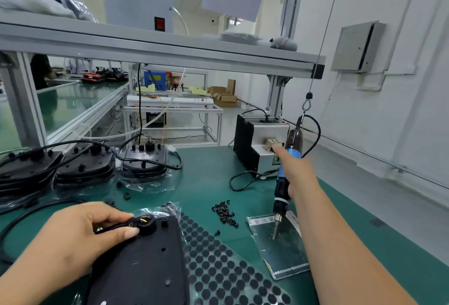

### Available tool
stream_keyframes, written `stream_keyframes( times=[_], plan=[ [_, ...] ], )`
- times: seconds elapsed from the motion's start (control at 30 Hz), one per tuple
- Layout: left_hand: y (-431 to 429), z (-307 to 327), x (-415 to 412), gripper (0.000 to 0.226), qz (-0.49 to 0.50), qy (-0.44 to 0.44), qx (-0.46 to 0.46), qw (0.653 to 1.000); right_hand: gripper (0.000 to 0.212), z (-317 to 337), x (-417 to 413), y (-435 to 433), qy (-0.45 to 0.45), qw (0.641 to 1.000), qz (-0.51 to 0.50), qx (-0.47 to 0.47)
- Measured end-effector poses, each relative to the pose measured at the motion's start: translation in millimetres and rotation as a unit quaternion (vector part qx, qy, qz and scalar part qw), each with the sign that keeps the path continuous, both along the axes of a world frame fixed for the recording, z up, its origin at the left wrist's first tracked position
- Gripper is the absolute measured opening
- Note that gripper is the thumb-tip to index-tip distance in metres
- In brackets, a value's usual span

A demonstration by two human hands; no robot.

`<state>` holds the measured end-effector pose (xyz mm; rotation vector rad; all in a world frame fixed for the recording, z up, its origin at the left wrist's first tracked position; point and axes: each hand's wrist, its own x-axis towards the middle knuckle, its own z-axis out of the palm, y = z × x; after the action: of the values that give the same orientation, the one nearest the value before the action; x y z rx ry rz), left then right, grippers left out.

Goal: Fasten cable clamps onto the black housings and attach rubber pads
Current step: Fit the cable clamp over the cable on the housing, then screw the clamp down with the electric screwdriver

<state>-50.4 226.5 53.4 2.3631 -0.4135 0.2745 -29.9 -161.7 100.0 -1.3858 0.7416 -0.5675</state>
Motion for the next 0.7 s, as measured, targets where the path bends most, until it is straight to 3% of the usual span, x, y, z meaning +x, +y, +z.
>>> stream_keyframes(
  times=[0.3, 0.5, 0.7],
  plan=[
    [-5, 6, -4, 0.030, -0.008, -0.010, -0.016, 1.000, 0.048, -11, -1, 16, -0.001, 0.997, 0.069, -0.034],
    [-11, 10, -10, 0.027, -0.014, -0.012, -0.030, 0.999, 0.029, 10, -8, 32, -0.113, 0.988, 0.094, 0.046],
    [-12, 8, -9, 0.030, -0.014, -0.015, -0.015, 1.000, 0.022, 54, -24, 100, -0.329, 0.890, 0.261, 0.178]
  ],
)
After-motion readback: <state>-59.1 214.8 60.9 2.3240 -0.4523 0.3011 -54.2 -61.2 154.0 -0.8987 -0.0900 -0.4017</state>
